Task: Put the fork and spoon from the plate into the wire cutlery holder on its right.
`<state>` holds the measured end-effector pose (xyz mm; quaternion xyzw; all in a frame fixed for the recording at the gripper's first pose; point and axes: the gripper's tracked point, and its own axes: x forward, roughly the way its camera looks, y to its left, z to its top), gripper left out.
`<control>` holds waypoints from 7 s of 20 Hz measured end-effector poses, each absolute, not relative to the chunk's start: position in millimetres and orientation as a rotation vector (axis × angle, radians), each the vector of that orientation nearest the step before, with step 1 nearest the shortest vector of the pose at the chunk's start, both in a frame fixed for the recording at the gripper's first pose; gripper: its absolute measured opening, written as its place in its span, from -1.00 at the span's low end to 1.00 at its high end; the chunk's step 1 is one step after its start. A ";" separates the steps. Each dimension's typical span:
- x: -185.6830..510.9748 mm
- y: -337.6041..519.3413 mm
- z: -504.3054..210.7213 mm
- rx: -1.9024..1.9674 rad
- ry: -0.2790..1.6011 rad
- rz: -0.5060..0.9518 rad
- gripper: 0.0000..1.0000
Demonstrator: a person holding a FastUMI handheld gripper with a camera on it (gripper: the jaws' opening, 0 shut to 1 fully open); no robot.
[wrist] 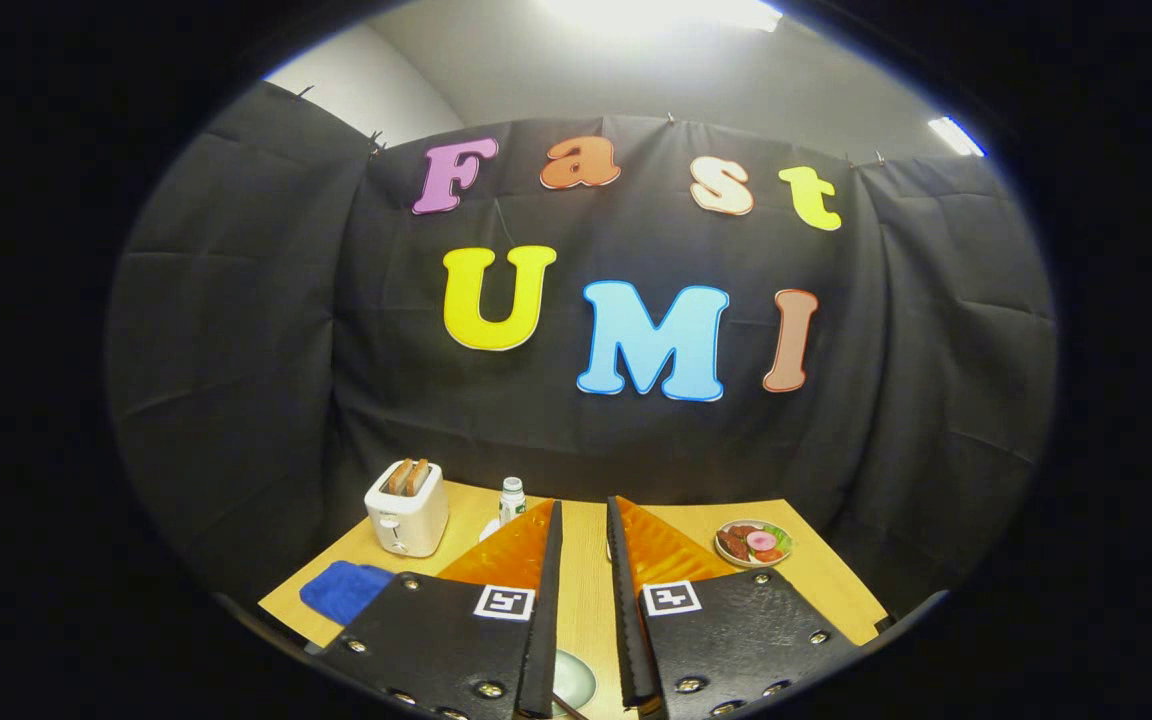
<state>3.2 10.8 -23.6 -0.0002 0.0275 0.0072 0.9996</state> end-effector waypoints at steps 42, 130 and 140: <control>2.5 47.5 -408.1 -0.272 1.011 0.246 0.39; 8.2 -112.9 -284.8 0.121 0.853 -0.326 0.93; 15.0 -80.6 -277.6 0.066 0.830 -0.238 0.93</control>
